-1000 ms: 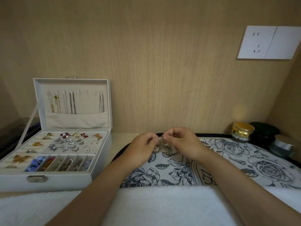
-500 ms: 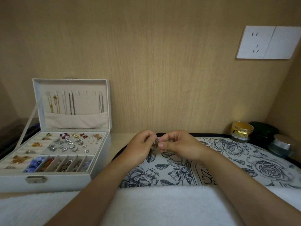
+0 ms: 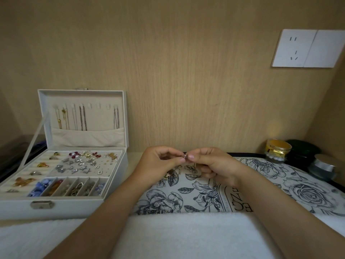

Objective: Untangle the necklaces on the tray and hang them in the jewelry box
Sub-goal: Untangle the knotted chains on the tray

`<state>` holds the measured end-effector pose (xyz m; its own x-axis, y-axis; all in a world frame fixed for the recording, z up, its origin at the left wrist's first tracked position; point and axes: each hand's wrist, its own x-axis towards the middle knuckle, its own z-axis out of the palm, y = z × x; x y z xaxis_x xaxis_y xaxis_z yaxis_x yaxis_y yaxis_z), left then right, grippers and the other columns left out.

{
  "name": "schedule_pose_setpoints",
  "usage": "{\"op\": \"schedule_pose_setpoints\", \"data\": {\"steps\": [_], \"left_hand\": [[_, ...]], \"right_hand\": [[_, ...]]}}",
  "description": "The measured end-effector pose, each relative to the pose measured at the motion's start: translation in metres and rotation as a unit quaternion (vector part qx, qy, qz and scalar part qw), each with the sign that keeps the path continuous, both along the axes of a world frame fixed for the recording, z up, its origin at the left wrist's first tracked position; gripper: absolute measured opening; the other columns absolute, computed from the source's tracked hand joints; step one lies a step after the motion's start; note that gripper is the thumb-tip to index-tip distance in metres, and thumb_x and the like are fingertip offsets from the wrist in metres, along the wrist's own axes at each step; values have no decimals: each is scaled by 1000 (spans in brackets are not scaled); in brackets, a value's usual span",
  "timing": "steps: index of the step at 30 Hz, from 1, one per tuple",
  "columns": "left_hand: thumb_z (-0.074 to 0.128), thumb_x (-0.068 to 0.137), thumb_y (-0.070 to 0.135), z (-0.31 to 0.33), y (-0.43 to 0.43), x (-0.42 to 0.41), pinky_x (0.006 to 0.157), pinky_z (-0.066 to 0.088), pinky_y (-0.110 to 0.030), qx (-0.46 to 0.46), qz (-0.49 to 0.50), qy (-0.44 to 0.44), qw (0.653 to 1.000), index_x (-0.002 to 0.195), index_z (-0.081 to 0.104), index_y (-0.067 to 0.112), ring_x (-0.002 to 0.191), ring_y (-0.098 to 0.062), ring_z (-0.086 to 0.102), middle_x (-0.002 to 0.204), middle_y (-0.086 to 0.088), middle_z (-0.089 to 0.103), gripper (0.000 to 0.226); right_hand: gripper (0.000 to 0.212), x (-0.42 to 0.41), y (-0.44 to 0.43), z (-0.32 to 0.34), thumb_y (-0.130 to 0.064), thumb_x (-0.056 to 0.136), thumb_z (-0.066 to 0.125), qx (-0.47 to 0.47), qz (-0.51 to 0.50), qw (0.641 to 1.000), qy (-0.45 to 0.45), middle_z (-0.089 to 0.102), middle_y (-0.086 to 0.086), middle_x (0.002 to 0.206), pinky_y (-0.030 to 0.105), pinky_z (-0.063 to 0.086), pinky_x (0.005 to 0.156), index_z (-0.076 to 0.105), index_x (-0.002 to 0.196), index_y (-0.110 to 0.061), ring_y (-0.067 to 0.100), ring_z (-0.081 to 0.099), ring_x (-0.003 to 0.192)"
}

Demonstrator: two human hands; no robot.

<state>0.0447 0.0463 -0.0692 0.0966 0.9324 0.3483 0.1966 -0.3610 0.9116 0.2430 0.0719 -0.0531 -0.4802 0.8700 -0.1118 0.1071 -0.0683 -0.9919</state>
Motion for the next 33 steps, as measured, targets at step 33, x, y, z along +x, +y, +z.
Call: {"op": "schedule_pose_setpoints", "data": {"steps": [33], "left_hand": [[59, 96, 13, -4, 2, 7, 66, 48, -25, -27, 116, -73, 990, 86, 64, 8, 68, -10, 58, 77, -5, 65, 12]], "right_hand": [[18, -5, -2, -4, -29, 90, 72, 64, -76, 992, -81, 50, -4, 55, 17, 27, 41, 81, 100, -16, 6, 32, 42]]}}
